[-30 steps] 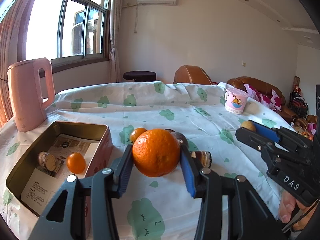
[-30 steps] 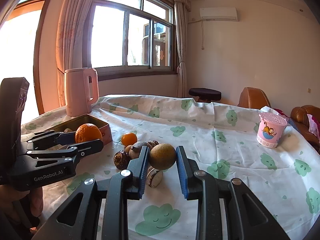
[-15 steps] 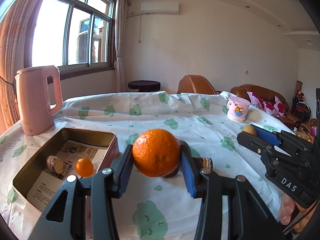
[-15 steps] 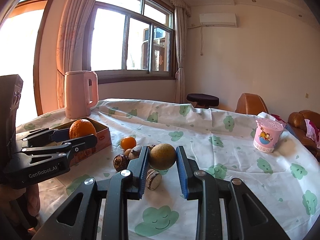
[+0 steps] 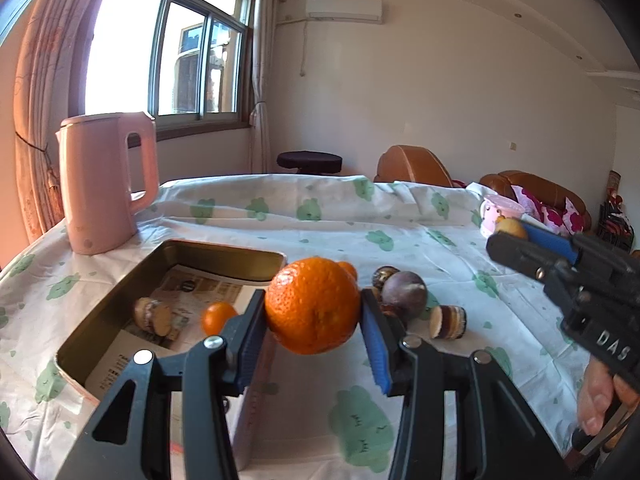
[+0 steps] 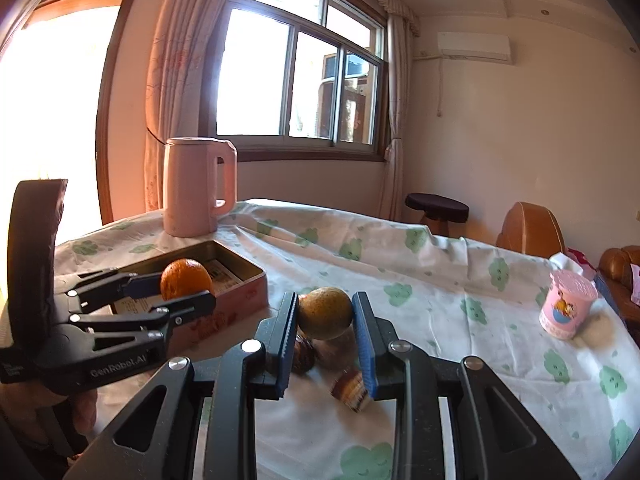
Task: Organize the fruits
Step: 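Carry the kiwi over the tin box with the right tool while the left tool carries the orange there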
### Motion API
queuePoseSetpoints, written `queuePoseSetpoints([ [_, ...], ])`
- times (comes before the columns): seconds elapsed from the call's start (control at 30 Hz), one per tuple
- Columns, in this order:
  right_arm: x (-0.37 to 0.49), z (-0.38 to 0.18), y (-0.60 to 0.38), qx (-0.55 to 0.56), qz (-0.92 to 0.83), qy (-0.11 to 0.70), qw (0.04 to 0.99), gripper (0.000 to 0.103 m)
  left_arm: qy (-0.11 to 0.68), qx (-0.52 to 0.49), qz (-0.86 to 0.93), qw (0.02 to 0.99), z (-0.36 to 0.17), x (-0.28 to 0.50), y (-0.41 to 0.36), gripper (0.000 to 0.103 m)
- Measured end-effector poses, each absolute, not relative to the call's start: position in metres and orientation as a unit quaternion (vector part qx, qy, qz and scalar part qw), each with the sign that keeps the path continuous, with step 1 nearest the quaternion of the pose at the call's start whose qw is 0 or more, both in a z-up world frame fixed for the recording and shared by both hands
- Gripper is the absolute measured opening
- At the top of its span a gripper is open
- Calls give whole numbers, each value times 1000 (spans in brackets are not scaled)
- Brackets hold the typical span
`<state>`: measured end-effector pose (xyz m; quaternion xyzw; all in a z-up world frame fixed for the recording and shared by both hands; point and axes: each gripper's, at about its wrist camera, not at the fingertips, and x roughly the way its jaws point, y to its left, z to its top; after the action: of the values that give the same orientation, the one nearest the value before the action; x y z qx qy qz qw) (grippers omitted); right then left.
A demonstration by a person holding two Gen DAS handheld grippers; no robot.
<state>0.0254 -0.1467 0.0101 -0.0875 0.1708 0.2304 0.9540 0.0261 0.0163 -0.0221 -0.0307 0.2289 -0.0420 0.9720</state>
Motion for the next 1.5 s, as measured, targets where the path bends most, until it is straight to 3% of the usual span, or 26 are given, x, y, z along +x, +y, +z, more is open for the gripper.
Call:
queuePoseSetpoints([
  [0.7,42,61,-49,-148,297,140,933,29,231,-18,24,973,-9,31,80,47],
  [1.5,70,-4,8,-144,337,232,901,29,270,-20,69,960,-28,51,127,47],
])
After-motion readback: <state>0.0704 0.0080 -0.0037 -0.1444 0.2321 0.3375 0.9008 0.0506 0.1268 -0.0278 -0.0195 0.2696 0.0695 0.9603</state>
